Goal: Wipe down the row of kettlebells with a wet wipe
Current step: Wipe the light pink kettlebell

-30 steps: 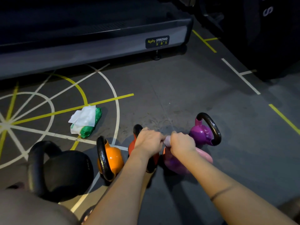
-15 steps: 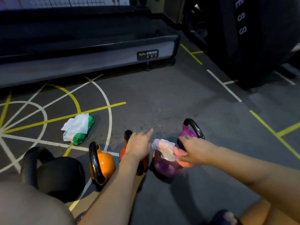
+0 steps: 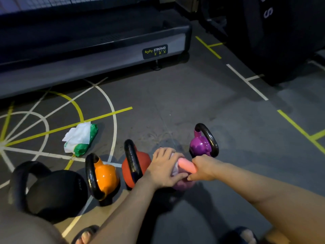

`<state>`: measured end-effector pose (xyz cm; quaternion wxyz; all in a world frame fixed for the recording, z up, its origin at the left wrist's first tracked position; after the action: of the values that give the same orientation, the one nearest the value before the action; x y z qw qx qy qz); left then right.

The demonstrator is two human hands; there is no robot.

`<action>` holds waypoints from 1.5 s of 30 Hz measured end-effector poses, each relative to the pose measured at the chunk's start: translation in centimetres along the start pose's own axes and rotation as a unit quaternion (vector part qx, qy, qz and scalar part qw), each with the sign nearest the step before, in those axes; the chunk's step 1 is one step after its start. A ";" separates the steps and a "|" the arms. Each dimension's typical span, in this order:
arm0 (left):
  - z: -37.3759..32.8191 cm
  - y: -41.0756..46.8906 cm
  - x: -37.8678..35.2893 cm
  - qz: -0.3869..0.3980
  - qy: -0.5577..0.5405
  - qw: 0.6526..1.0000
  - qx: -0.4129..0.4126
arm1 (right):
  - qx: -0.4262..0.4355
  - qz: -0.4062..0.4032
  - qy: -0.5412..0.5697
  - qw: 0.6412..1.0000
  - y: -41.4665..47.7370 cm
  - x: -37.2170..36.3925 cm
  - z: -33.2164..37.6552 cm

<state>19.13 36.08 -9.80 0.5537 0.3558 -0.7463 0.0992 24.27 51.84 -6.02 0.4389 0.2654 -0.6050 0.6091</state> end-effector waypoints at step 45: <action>-4.1 -5.1 -2.4 -0.186 -0.224 0.865 0.409 | 0.092 -0.053 -0.119 0.987 -0.5 0.1 -2.7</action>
<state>25.81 35.55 -11.72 0.1851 0.6948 -0.6631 0.2084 25.22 54.46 -6.01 0.3692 0.4066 -0.5793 0.6023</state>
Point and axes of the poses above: each hand's wrist, its own y-axis towards the middle knuckle, its own x-axis out of the back of the hand, z = x × y, the point moved 4 cm from there along y, towards the middle knuckle, and after that the axes turned 11 degrees about -z, right-handed, at the moved point
